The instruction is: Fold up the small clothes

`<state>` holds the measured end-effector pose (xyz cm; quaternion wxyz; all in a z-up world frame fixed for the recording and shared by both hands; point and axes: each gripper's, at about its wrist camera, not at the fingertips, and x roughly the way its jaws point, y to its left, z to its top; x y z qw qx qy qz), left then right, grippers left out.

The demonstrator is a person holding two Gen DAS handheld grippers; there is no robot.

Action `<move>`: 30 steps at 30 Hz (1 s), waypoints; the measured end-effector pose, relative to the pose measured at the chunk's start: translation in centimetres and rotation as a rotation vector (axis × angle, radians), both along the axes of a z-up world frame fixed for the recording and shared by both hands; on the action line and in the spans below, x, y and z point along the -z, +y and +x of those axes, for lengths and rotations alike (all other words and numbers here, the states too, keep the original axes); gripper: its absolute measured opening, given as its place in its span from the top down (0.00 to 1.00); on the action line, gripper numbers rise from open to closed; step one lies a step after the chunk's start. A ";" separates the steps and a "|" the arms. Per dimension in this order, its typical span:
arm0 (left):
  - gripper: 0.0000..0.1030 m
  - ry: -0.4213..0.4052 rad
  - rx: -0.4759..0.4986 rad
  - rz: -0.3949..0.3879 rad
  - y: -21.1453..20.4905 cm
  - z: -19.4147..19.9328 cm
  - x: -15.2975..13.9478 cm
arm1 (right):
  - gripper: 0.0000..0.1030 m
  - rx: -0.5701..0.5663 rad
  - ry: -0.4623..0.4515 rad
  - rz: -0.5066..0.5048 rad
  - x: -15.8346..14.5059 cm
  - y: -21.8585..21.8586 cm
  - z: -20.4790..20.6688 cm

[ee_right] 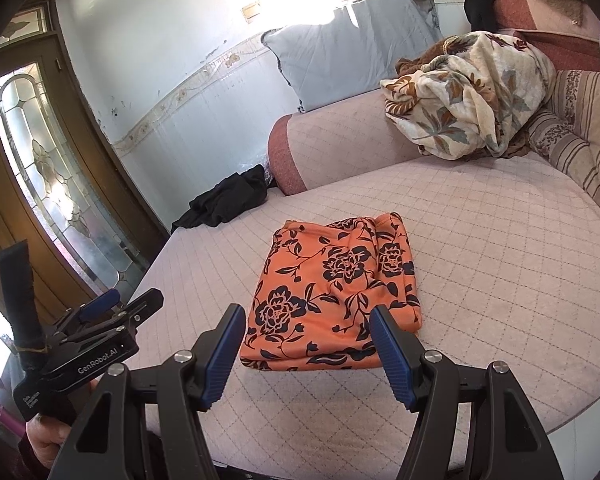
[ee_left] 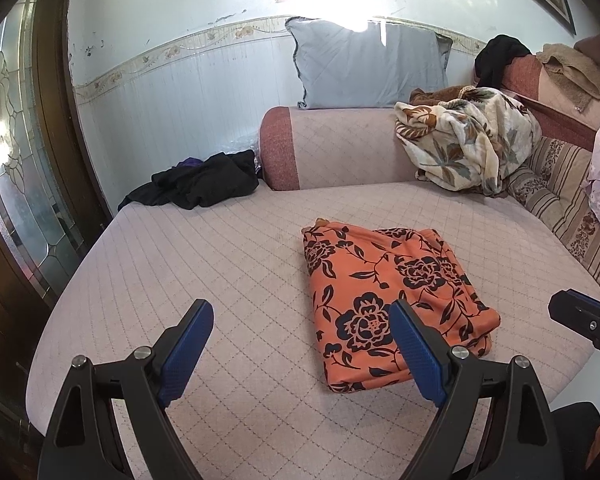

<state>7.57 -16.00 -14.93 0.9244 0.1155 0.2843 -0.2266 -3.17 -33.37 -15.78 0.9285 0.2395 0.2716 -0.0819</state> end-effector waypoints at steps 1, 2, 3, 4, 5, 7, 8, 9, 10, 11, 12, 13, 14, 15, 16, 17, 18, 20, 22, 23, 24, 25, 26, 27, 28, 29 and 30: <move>0.13 0.003 0.001 0.002 -0.1 0.1 0.2 | 0.33 -0.003 0.002 0.001 0.1 0.0 0.2; 0.13 0.006 0.002 0.003 -0.2 0.3 0.3 | 0.33 -0.005 0.004 0.003 0.2 0.0 0.4; 0.13 0.010 0.003 0.005 -0.3 0.5 0.5 | 0.33 -0.007 0.004 0.006 0.3 0.0 0.6; 0.13 0.013 0.003 0.006 -0.3 0.7 0.6 | 0.33 -0.009 0.006 0.009 0.4 -0.1 0.8; 0.13 0.016 0.002 0.007 -0.4 0.9 0.8 | 0.33 -0.009 0.009 0.011 0.6 -0.1 1.1; 0.13 0.024 0.004 0.011 -0.6 1.4 1.2 | 0.33 -0.010 0.018 0.012 0.9 -0.2 1.8; 0.13 0.028 0.004 0.013 -0.8 1.6 1.5 | 0.33 -0.009 0.024 0.014 1.2 -0.3 2.1; 0.13 0.034 0.006 0.016 -0.9 2.0 1.8 | 0.33 -0.011 0.030 0.018 1.4 -0.5 2.5; 0.13 0.040 0.010 0.018 -1.1 2.3 2.1 | 0.33 -0.011 0.036 0.026 1.7 -0.6 2.9; 0.13 0.048 0.016 0.022 -1.2 2.7 2.5 | 0.33 -0.011 0.040 0.035 2.1 -0.9 3.4; 0.13 0.065 0.025 0.024 -1.5 3.4 3.0 | 0.33 -0.010 0.045 0.043 2.4 -1.1 3.9; 0.13 0.079 0.028 0.028 -1.7 4.1 3.4 | 0.33 -0.008 0.055 0.055 2.9 -1.6 4.6; 0.13 0.087 0.025 0.034 -1.9 4.9 3.9 | 0.33 0.000 0.067 0.068 3.4 -2.2 5.3; 0.13 0.091 0.018 0.043 -2.2 5.9 4.4 | 0.33 0.009 0.078 0.086 4.0 -2.9 6.0; 0.13 0.096 0.007 0.052 -2.5 7.0 4.9 | 0.35 0.017 0.091 0.113 4.6 -3.8 6.9; 0.13 0.105 0.002 0.054 -2.8 8.2 5.4 | 0.36 0.028 0.097 0.138 5.1 -4.6 7.7; 0.13 0.112 -0.002 0.055 -3.1 9.2 5.8 | 0.37 0.039 0.098 0.165 5.6 -5.5 8.4; 0.13 0.127 -0.012 0.069 -4.2 11.6 6.8 | 0.50 0.048 0.095 0.212 6.3 -7.0 10.1; 0.13 0.139 -0.010 0.076 -5.3 13.4 7.7 | 0.52 0.063 0.101 0.220 6.9 -8.2 12.1; 0.13 0.145 -0.009 0.073 -5.8 14.1 8.1 | 0.56 0.062 0.103 0.223 7.2 -8.7 12.9; 0.13 0.153 -0.009 0.070 -6.2 14.7 8.5 | 0.59 0.054 0.102 0.228 7.5 -9.3 14.0; 0.13 0.164 -0.009 0.068 -6.6 15.3 9.1 | 0.62 0.045 0.102 0.236 7.8 -9.8 15.0; 0.13 0.178 -0.008 0.070 -7.0 15.8 9.6 | 0.62 0.034 0.105 0.252 8.3 -10.3 16.2; 0.13 0.197 -0.006 0.078 -7.4 16.2 10.3 | 0.62 0.028 0.110 0.268 8.8 -10.8 17.1; 0.13 0.217 -0.004 0.092 -7.8 16.7 10.9 | 0.62 0.022 0.116 0.288 9.4 -11.3 18.1; 0.13 0.227 0.002 0.105 -8.2 16.9 11.4 | 0.62 0.005 0.131 0.320 10.3 -11.8 19.2; 0.13 0.223 0.009 0.122 -8.4 17.0 11.9 | 0.62 -0.007 0.151 0.356 11.2 -12.3 20.2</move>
